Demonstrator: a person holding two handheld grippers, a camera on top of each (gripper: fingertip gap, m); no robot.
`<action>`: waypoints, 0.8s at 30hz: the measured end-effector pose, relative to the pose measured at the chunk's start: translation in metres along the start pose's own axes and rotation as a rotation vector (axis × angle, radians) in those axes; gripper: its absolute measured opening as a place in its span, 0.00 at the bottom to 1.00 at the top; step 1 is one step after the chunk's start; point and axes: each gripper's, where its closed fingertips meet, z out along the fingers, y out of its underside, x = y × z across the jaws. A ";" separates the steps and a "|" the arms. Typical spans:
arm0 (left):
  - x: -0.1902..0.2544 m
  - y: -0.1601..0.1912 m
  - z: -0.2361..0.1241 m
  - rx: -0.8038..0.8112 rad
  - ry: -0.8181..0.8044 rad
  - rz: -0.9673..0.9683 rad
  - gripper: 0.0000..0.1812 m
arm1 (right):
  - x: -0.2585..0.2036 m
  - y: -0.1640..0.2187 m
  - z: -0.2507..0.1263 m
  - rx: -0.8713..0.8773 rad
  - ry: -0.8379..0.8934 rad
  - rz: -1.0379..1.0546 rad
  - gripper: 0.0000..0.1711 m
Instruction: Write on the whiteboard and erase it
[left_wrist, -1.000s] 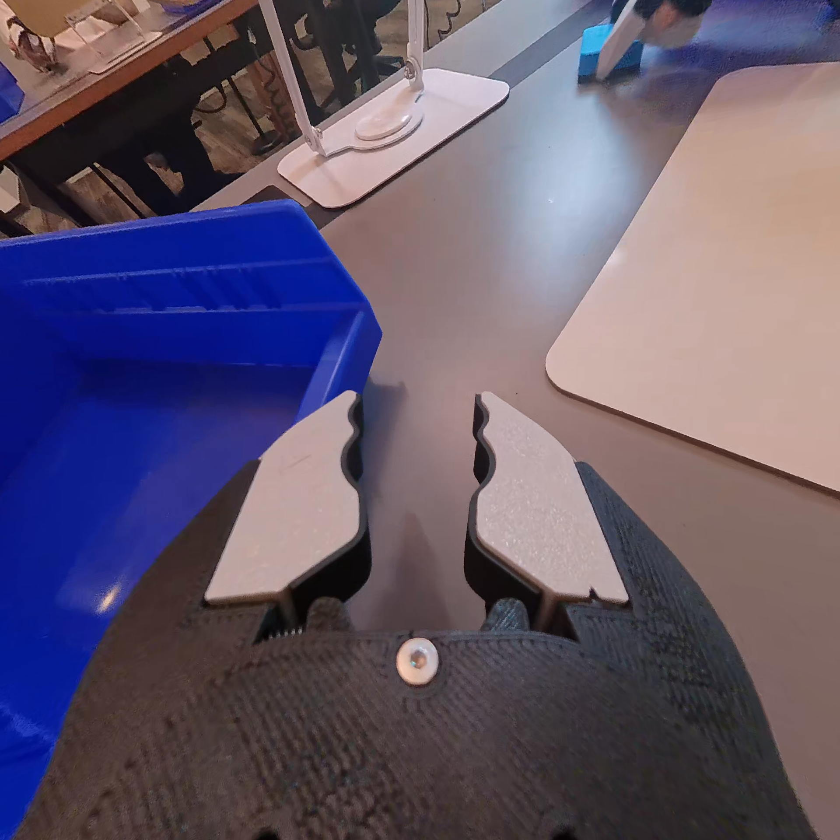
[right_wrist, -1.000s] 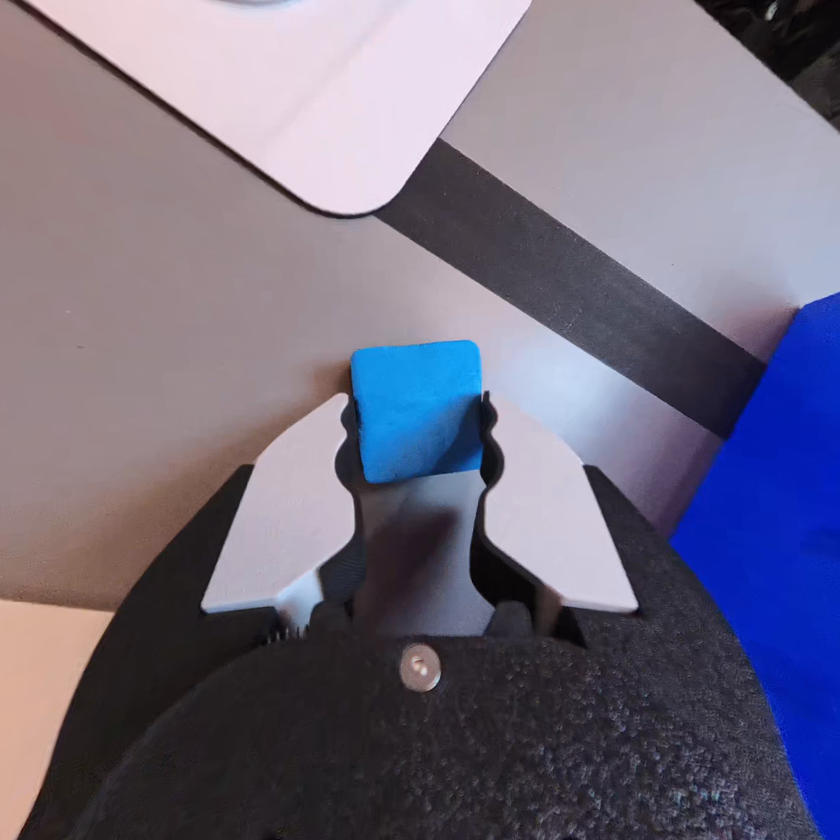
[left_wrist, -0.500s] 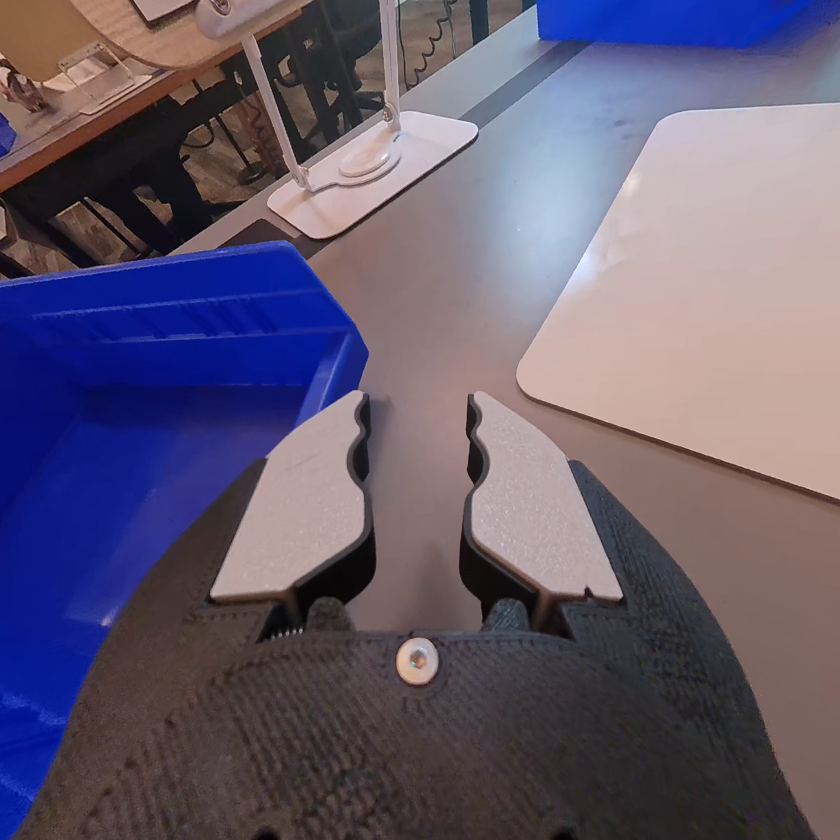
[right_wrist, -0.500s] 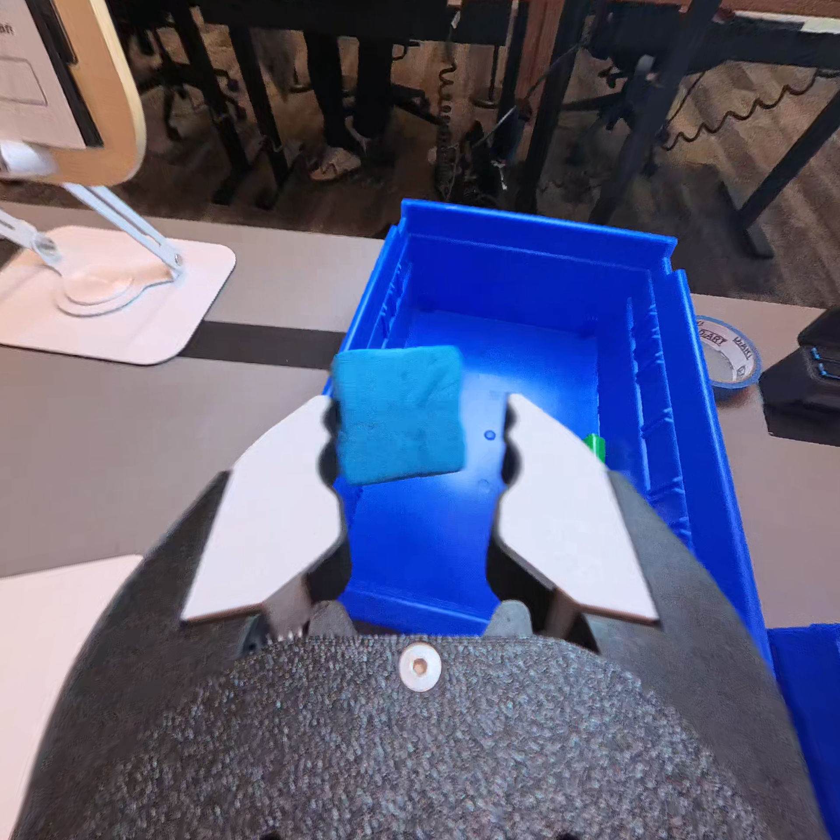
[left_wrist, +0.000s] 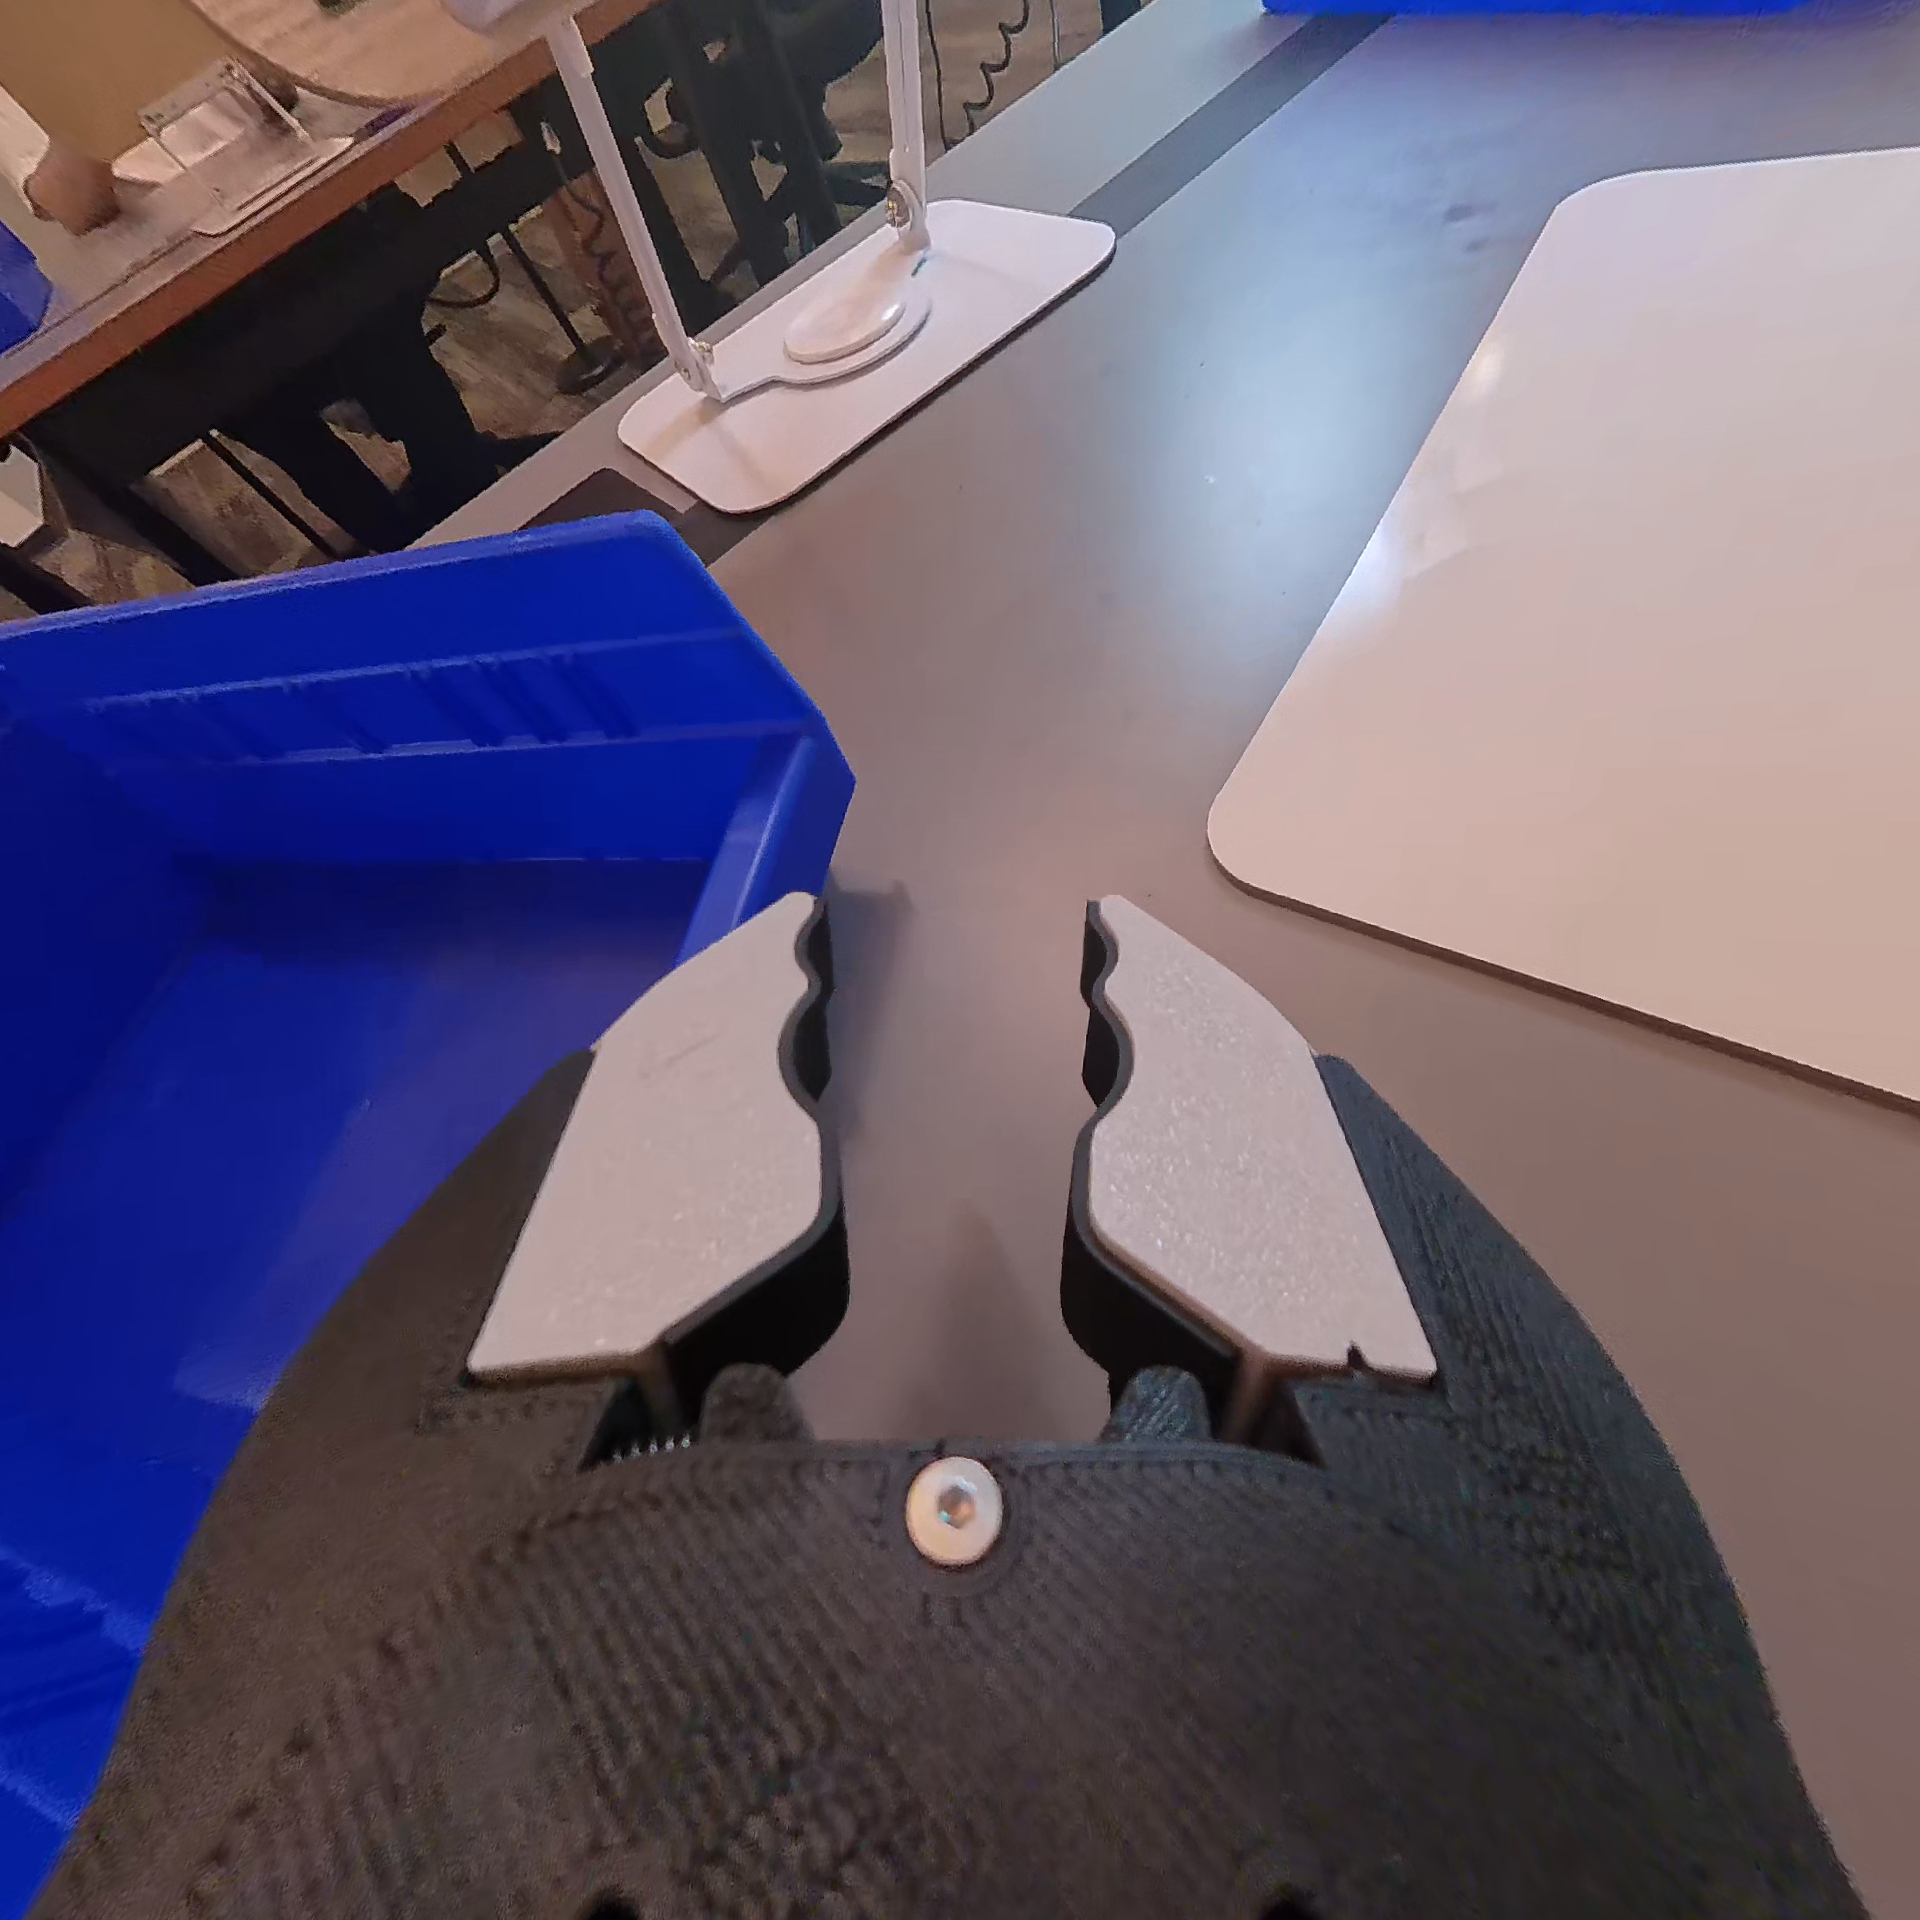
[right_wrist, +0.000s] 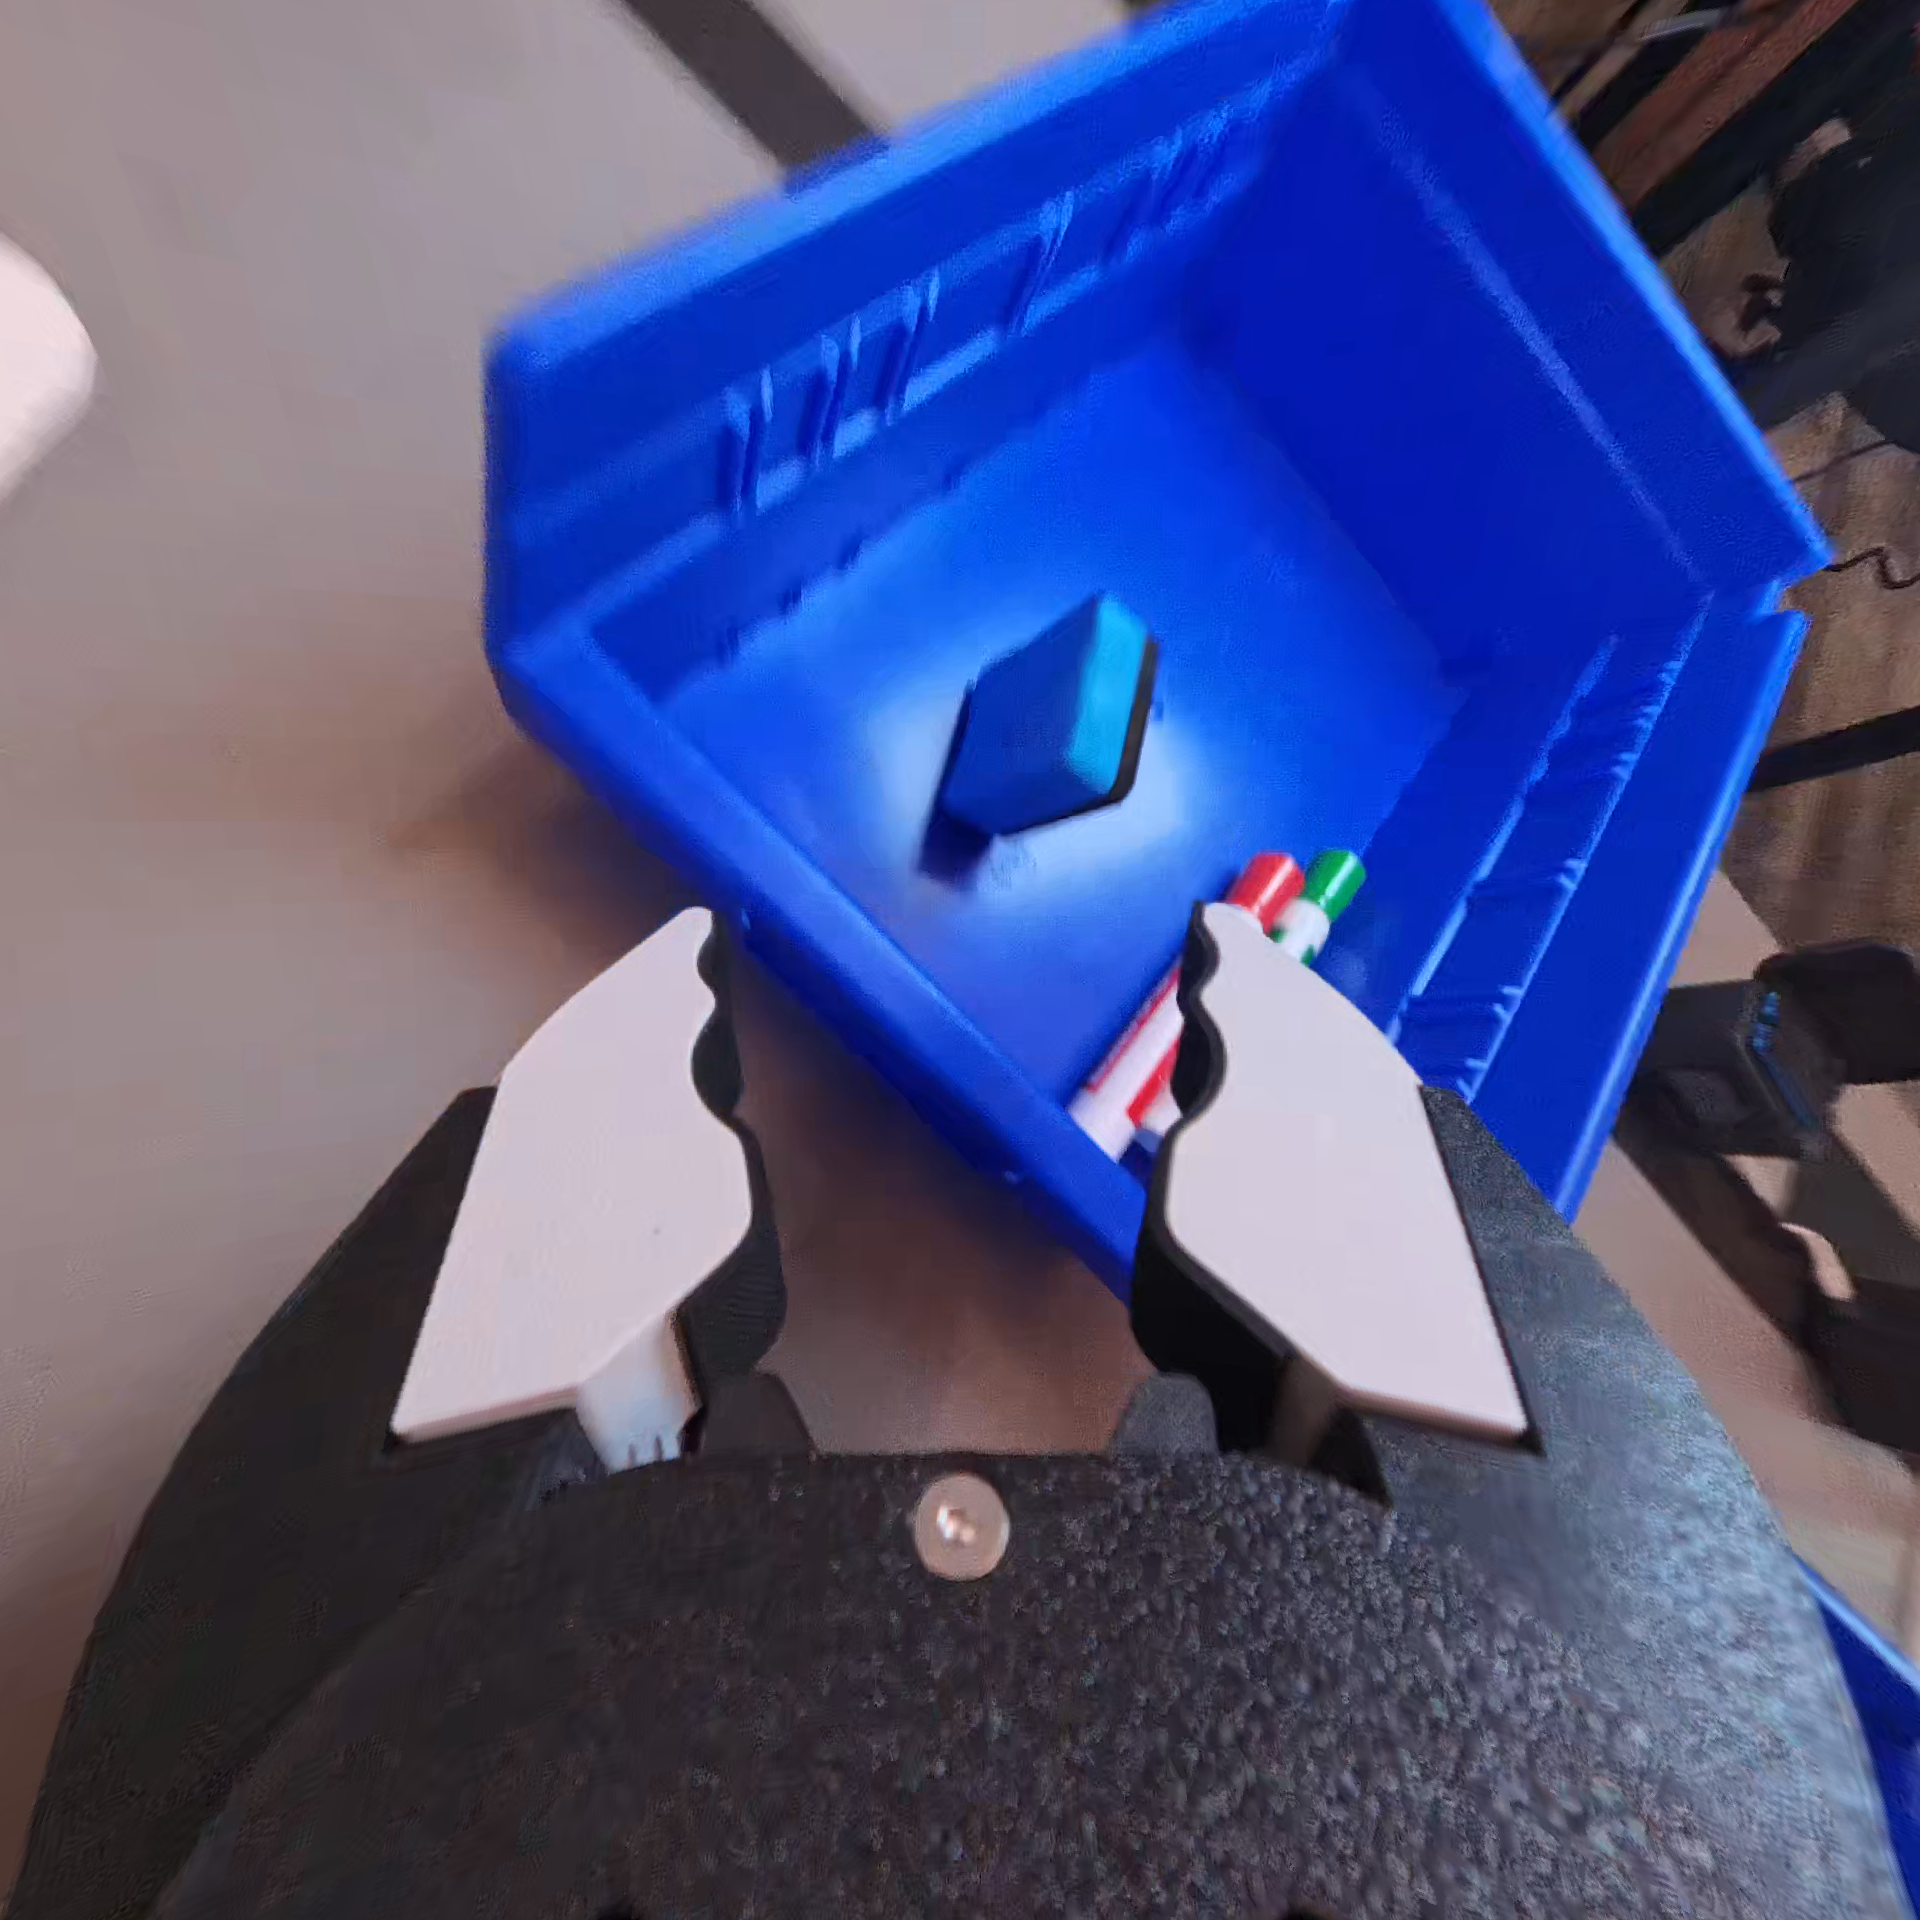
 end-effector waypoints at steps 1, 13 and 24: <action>-0.001 0.001 0.001 -0.004 -0.001 -0.002 0.26 | -0.002 0.012 0.005 -0.056 0.009 -0.059 0.48; -0.021 0.016 0.011 -0.144 -0.115 0.129 0.29 | -0.018 0.040 0.042 -0.326 -0.097 -0.449 0.20; -0.060 0.059 0.018 -0.470 -0.225 0.355 0.24 | -0.077 0.033 -0.010 -0.236 -0.003 -0.615 0.18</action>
